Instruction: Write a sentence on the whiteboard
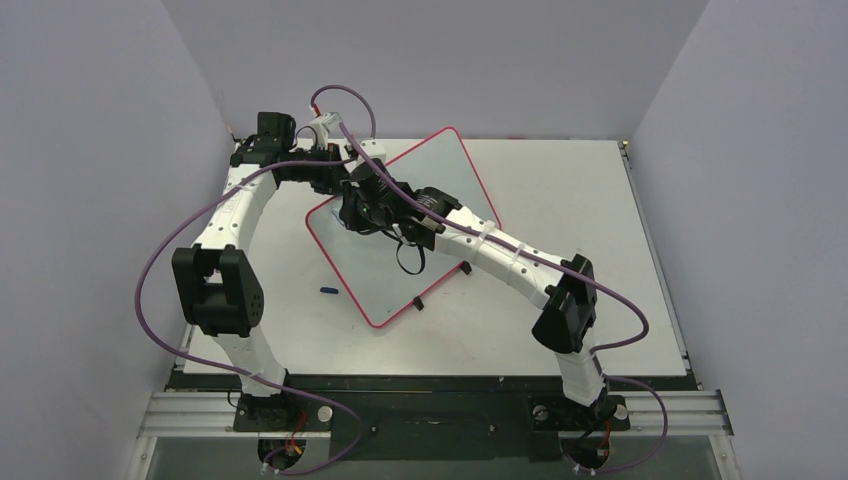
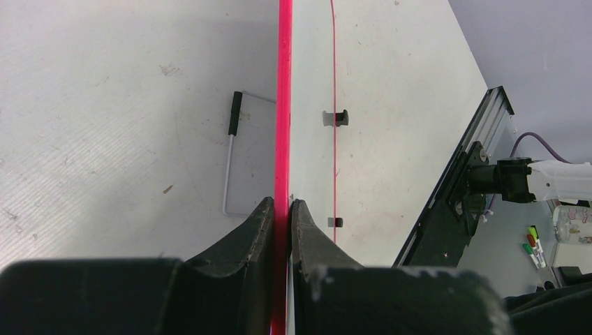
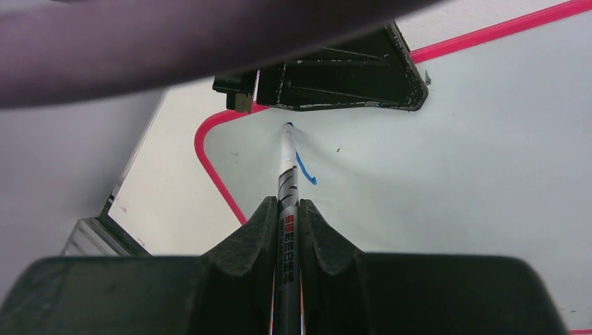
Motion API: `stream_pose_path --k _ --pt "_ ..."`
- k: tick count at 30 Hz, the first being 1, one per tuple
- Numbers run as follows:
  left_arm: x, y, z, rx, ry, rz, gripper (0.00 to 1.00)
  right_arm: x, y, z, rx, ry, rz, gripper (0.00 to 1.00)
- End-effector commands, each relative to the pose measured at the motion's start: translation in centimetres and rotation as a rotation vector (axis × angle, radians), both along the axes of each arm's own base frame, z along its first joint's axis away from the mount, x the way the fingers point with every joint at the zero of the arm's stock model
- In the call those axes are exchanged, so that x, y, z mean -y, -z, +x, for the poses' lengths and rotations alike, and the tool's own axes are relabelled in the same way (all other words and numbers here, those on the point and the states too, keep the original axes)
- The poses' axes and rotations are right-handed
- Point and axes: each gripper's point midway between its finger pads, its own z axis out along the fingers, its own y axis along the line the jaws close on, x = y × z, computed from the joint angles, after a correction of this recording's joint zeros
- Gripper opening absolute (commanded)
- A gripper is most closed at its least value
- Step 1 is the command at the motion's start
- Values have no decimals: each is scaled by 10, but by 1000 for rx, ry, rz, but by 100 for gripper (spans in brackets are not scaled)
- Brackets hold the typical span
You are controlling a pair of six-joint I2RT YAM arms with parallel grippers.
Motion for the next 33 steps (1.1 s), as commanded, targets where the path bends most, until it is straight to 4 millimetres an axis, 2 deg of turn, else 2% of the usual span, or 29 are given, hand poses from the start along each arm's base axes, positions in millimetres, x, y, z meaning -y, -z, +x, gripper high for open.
stream_pose_path --k 1,8,13,27,33 --pt "-4 -33 5 184 4 43 0 4 -9 9 15 27 29 0" --pt "-5 -32 6 185 -1 50 0 24 3 17 2 71 -5 0" --pt "-5 -32 6 183 0 50 0 31 14 16 -13 78 -26 0" --pt "-5 -33 6 190 -2 53 0 30 22 -5 -36 41 -28 0" --pt "-5 -34 6 192 -3 55 0 25 17 -12 -36 22 -16 0"
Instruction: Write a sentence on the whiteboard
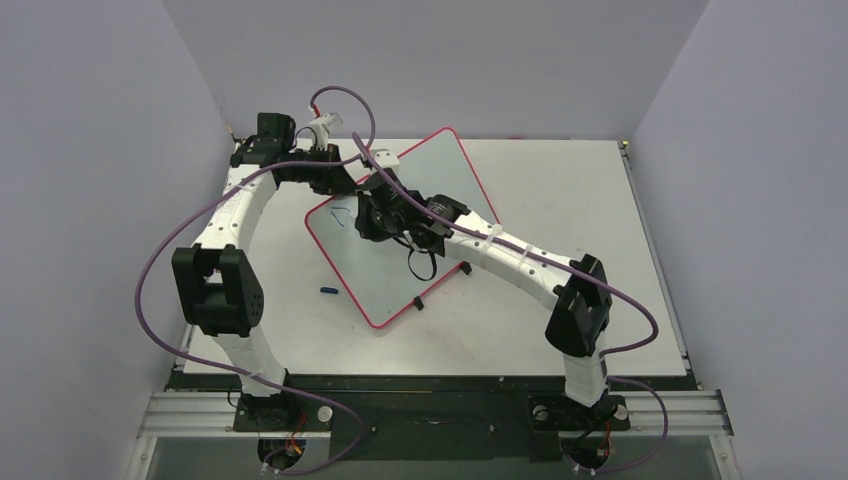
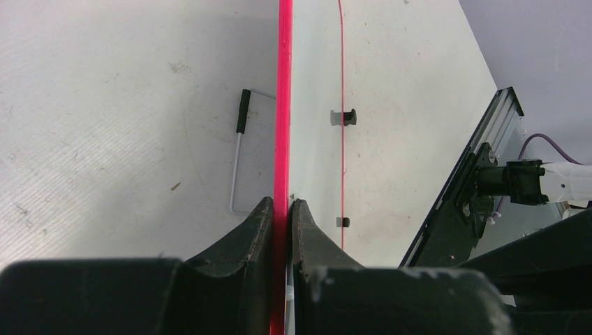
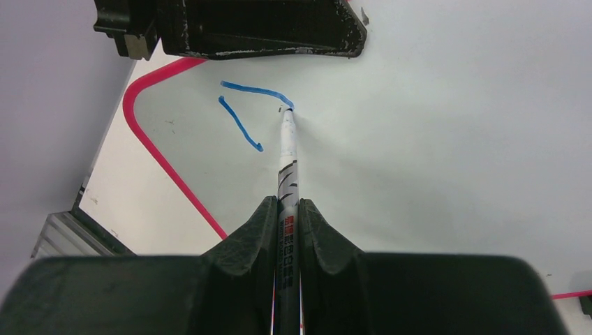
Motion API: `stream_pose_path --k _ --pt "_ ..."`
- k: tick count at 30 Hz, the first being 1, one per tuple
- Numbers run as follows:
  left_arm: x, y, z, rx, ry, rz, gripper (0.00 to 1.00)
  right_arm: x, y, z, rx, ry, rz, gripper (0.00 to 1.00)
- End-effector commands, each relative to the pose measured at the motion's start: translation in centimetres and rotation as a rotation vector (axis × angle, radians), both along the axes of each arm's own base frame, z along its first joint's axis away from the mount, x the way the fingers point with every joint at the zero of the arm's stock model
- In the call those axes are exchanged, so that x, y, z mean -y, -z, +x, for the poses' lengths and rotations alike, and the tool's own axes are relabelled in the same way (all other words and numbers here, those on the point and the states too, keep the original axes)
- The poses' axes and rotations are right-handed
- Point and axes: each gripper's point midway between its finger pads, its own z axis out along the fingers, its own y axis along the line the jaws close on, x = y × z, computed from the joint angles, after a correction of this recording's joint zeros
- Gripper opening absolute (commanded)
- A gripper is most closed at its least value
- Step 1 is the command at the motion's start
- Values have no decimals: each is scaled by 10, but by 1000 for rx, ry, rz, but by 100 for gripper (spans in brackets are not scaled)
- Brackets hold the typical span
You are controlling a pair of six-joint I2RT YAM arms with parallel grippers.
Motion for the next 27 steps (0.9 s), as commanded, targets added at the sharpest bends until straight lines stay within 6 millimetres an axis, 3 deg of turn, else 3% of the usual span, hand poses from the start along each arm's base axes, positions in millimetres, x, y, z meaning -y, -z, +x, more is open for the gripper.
stream_pose_path --k 1,19,23,27 --pt "-3 -37 5 188 6 39 0 -2 -16 -12 13 -16 30 0" --pt "-3 -39 4 198 6 43 0 -6 -16 -23 -4 -25 34 0" --pt "-4 -38 4 196 4 46 0 -4 -26 -24 18 -34 44 0" --pt "-4 -38 4 196 3 47 0 6 -48 -22 64 -20 66 0"
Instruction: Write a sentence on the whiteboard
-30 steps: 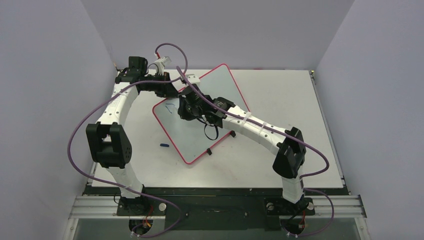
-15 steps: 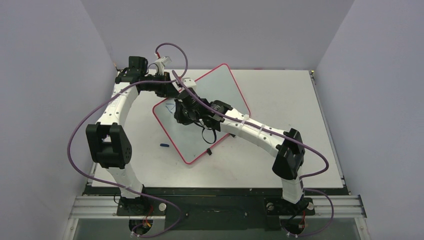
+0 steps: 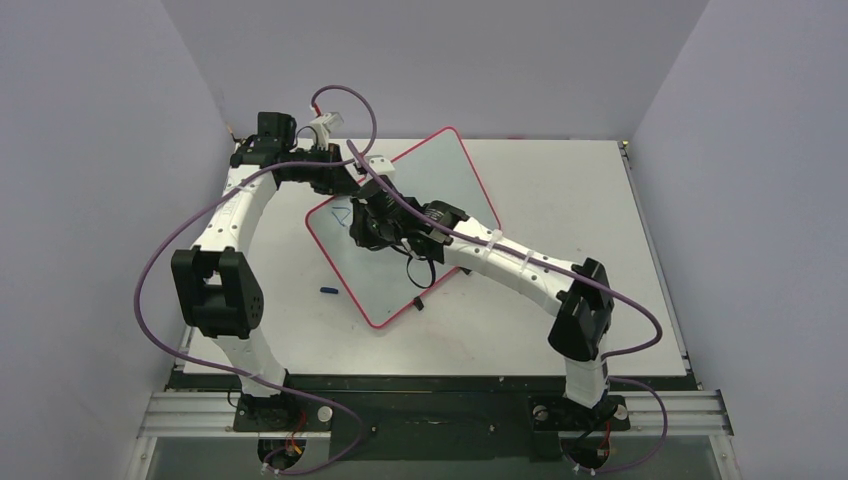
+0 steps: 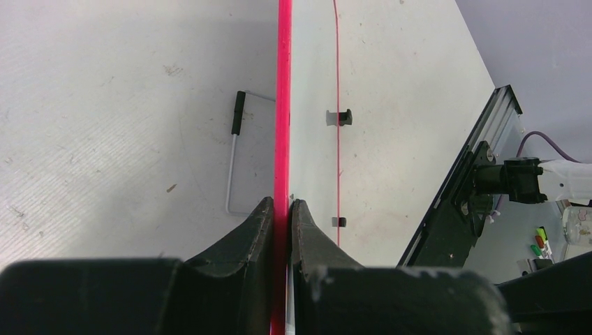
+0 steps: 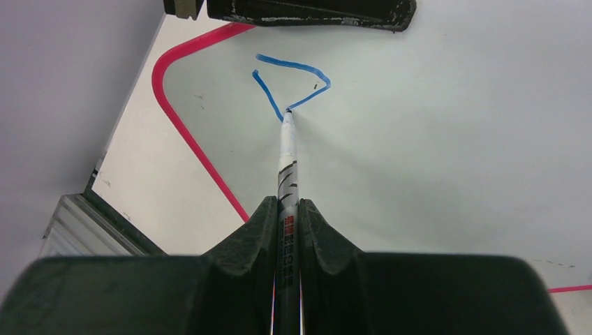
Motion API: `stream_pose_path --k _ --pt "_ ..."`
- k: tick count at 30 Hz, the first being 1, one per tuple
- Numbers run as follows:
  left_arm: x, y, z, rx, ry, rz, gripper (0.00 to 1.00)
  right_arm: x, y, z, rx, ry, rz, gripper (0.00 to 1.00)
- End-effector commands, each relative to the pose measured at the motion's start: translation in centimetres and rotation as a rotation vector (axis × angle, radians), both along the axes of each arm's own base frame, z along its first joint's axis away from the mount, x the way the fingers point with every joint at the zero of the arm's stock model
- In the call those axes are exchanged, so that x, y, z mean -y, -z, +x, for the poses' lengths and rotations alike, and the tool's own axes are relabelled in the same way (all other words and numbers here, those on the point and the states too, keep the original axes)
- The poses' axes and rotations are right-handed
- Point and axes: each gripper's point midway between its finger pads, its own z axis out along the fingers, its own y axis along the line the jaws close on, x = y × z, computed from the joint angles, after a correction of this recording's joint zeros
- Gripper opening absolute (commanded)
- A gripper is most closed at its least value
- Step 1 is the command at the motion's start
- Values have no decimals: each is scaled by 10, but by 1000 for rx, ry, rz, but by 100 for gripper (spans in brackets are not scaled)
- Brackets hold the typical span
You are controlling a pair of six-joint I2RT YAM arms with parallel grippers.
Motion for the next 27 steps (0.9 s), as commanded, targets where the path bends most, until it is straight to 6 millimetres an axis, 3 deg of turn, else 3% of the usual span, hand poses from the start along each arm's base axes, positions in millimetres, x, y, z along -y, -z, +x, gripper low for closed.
stream_pose_path --k 1,5,13,27 --pt "-5 -35 5 191 2 46 0 20 -51 -3 78 17 67 0" --pt "-5 -38 4 197 5 44 0 31 -63 4 73 34 98 0" --pt "-4 -46 0 233 16 44 0 38 -58 15 3 62 128 0" --pt "1 -60 -7 274 28 41 0 21 -58 9 -48 7 153 0"
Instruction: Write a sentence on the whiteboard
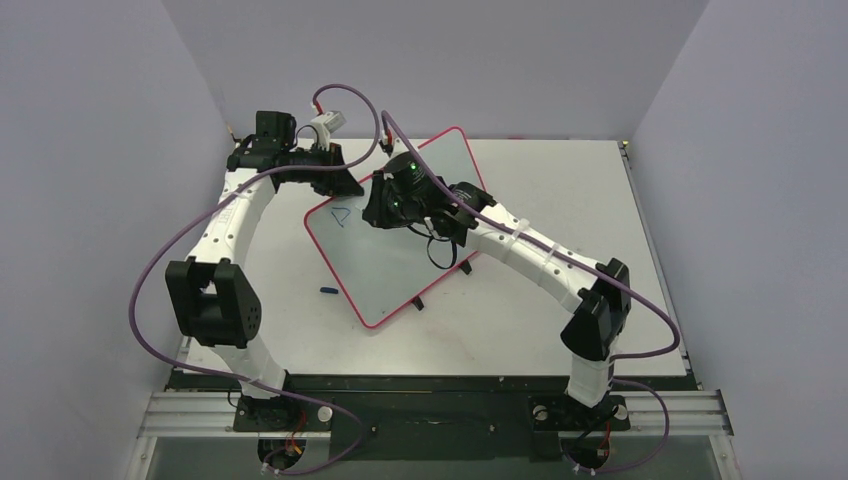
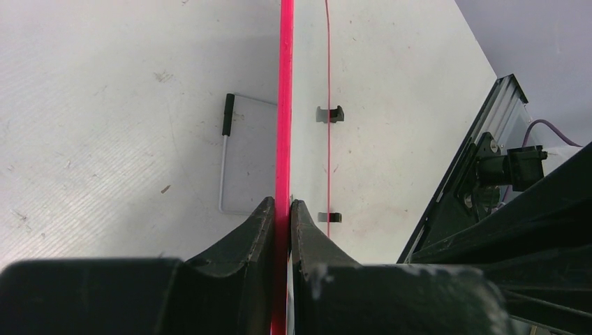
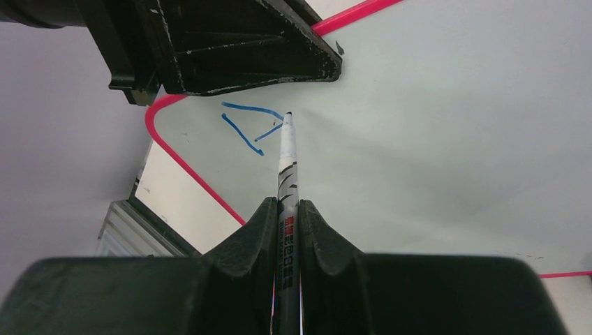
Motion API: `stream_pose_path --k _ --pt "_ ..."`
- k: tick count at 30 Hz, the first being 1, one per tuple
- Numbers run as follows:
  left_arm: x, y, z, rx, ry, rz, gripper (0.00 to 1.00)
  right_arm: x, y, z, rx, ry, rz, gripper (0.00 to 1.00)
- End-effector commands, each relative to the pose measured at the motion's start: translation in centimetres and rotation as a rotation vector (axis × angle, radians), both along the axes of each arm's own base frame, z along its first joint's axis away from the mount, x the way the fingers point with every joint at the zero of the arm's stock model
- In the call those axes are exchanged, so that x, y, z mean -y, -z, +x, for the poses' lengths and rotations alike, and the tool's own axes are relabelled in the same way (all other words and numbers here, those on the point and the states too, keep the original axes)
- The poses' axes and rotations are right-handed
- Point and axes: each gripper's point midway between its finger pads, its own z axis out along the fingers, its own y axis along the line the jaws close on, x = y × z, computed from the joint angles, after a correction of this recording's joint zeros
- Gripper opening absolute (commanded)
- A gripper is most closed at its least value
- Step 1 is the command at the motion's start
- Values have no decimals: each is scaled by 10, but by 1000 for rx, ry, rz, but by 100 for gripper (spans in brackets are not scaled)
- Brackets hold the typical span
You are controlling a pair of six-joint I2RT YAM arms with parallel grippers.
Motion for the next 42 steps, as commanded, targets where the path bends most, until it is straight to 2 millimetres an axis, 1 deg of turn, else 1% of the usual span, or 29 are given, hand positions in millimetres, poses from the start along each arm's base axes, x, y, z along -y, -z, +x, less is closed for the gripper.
stream_pose_path --k 1,10,17,27,30,33,34,35,36,37,38,39,41,42 --pt "-5 -42 7 220 1 30 0 -10 -22 -4 12 -21 57 0" --pt "-3 -51 1 244 7 27 0 -10 -23 3 21 9 53 0" --pt "-2 -54 -1 254 12 24 0 -11 -23 8 24 23 53 0" --pt "1 -58 -4 263 25 9 0 -7 2 5 -14 26 7 0" --pt "1 -59 -4 266 25 8 0 -4 9 3 -26 27 -7 0" --pt "1 -59 -4 266 25 8 0 3 14 4 -21 53 -27 0" --pt "1 -59 -4 267 24 8 0 5 19 2 -27 54 -37 0" --pt "1 -59 -4 268 24 9 0 7 18 1 -26 56 -37 0" --pt "1 -59 -4 268 23 10 0 9 22 0 -32 56 -45 0" --pt "1 -59 -4 267 24 10 0 10 22 -2 -32 57 -45 0" --pt "1 -59 -4 266 24 10 0 12 27 -4 -40 58 -55 0" --pt "1 -59 -4 267 23 9 0 12 27 -5 -40 58 -54 0" --pt "1 -59 -4 268 24 8 0 14 33 -9 -50 56 -64 0" --pt "1 -59 -4 268 24 8 0 13 34 -10 -51 56 -61 0"
